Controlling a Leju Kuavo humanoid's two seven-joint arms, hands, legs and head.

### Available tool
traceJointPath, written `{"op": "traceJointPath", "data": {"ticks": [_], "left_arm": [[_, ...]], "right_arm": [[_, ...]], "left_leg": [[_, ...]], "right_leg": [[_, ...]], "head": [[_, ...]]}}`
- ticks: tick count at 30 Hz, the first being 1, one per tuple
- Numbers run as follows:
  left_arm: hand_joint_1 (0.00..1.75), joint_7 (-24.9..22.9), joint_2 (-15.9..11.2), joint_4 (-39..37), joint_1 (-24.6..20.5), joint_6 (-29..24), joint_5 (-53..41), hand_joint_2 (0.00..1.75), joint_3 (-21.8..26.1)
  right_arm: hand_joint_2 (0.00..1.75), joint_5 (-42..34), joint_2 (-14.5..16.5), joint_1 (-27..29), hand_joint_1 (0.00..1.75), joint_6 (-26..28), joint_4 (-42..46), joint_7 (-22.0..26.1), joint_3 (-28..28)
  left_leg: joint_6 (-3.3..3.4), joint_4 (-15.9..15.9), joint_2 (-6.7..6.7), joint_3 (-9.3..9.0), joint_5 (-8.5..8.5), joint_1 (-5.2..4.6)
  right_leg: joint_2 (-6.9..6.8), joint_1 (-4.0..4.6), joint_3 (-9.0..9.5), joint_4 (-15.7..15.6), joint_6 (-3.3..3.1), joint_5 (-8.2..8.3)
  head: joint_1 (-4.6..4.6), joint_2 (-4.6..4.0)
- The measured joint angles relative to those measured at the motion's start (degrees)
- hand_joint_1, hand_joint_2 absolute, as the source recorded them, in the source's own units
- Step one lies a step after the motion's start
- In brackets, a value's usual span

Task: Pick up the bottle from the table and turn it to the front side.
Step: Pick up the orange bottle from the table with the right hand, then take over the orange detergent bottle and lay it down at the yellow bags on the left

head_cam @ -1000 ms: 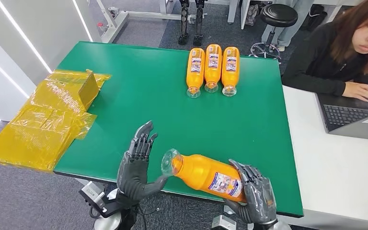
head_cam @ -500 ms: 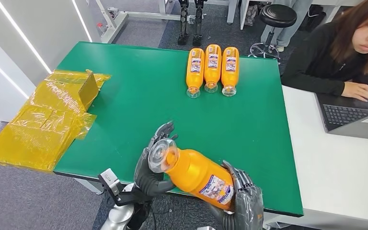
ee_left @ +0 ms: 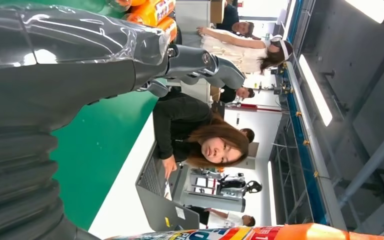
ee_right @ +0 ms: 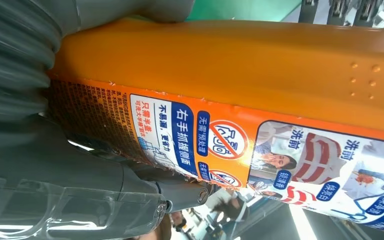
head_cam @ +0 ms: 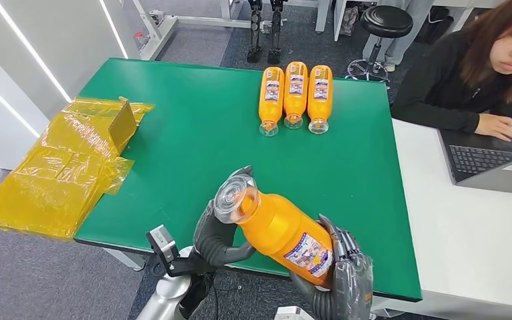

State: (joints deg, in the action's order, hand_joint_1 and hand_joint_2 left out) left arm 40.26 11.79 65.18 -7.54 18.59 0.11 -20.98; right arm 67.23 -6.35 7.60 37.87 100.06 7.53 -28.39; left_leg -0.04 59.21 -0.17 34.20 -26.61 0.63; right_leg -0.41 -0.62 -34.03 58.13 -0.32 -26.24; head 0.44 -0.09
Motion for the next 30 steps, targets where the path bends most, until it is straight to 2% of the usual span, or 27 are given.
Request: {"op": "traceJointPath", "data": {"ticks": [6, 16, 24, 30], "left_arm": [[0.0, 0.0, -0.1, 0.2, -0.7, 1.1, -0.1, 1.75, 0.0], [0.0, -1.8, -2.0, 4.7, -0.7, 4.7, 2.4, 1.75, 0.0], [0.0, -3.4, -3.1, 7.7, -0.3, 6.4, 5.8, 1.75, -1.0], [0.0, -3.7, -3.1, 7.9, 0.4, 7.1, 7.3, 1.75, -2.6]], "right_arm": [[1.75, -0.6, 0.7, 0.0, 1.75, -0.1, -1.0, 0.8, 0.2], [1.75, -1.0, 1.7, 0.8, 1.75, -1.1, -2.6, -1.9, 1.3], [1.75, -3.8, 2.4, 0.4, 1.75, -1.2, -5.4, -0.4, 1.0], [1.75, -6.7, 3.3, -2.4, 1.75, -1.3, -10.0, 1.5, -1.3]], "left_leg": [[0.0, 0.0, 0.0, 0.0, 0.0, 0.0], [0.0, 0.0, 0.01, 0.0, 0.0, 0.0], [0.0, 0.0, 0.04, 0.01, 0.0, 0.0], [-0.01, 0.0, 0.1, -0.01, 0.0, 0.0]], "right_leg": [[0.0, 0.0, 0.0, 0.0, 0.0, 0.0], [0.0, 0.0, -0.01, 0.0, 0.0, 0.0], [0.01, 0.0, -0.01, 0.0, 0.0, 0.0], [0.06, 0.0, -0.02, 0.0, -0.01, 0.01]], "head": [[0.01, 0.0], [0.0, 0.0], [0.01, 0.0], [0.01, 0.0]]}}
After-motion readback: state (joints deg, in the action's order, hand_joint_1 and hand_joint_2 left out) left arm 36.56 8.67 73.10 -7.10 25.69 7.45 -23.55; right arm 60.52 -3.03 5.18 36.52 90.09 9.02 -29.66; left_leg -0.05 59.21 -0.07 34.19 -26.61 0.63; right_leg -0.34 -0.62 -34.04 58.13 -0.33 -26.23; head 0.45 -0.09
